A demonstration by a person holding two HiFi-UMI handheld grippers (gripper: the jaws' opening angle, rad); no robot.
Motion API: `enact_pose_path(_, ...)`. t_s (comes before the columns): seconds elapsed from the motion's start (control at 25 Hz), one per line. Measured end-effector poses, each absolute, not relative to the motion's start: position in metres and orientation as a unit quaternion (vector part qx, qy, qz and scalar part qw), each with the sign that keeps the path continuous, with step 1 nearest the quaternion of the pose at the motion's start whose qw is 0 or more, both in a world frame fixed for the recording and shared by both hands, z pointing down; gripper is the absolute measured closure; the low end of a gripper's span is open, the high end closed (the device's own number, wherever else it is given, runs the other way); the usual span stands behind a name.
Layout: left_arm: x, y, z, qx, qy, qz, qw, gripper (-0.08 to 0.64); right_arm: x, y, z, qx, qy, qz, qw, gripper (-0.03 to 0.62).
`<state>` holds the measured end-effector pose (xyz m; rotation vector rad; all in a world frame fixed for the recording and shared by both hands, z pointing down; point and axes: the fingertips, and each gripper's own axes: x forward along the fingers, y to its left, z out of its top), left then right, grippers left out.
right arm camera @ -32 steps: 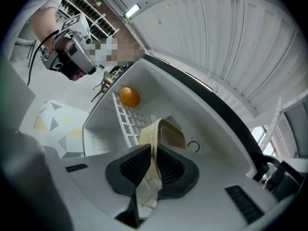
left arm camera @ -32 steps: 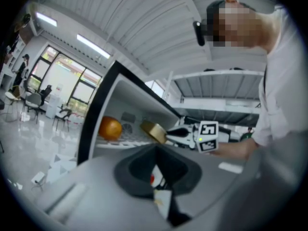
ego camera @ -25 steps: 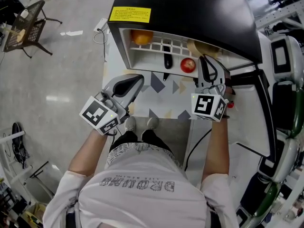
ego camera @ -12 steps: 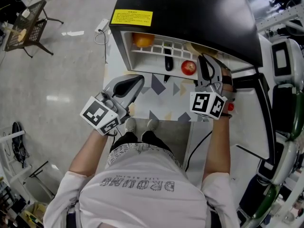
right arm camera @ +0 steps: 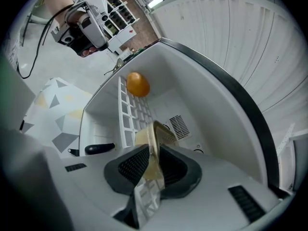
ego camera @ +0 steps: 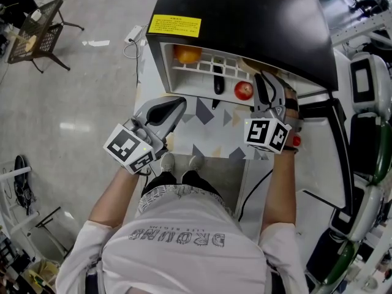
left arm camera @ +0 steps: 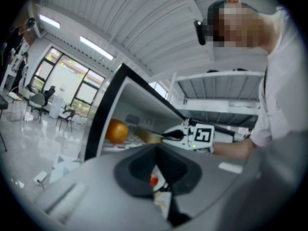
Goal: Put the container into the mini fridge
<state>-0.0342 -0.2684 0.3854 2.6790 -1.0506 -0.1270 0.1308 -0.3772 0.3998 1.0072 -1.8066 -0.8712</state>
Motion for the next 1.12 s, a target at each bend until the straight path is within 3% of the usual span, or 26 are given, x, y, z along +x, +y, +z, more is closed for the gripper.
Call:
enact_pose_path(0.44,-0.034,-0.261,0.380,0.925,-0.357,-0.036,0.124,0.552,0.137,-0.368,0.398,0.424,-0.746,-0.309,0.411,0.491)
enact_pose_path(0.8,-0.030,-0.249,0.371,0.931,-0.346,-0.026,0.111,0.552,0.144,-0.346,0.384,0.453,-0.758,-0.289,0.370,0.497)
enact_pose_path(1.12,-0.027,-0.235,0.361,0.938,-0.332,-0.018,0.096,0.552,0.147,-0.316,0.372,0.480,-0.762,-0.277,0.335,0.543)
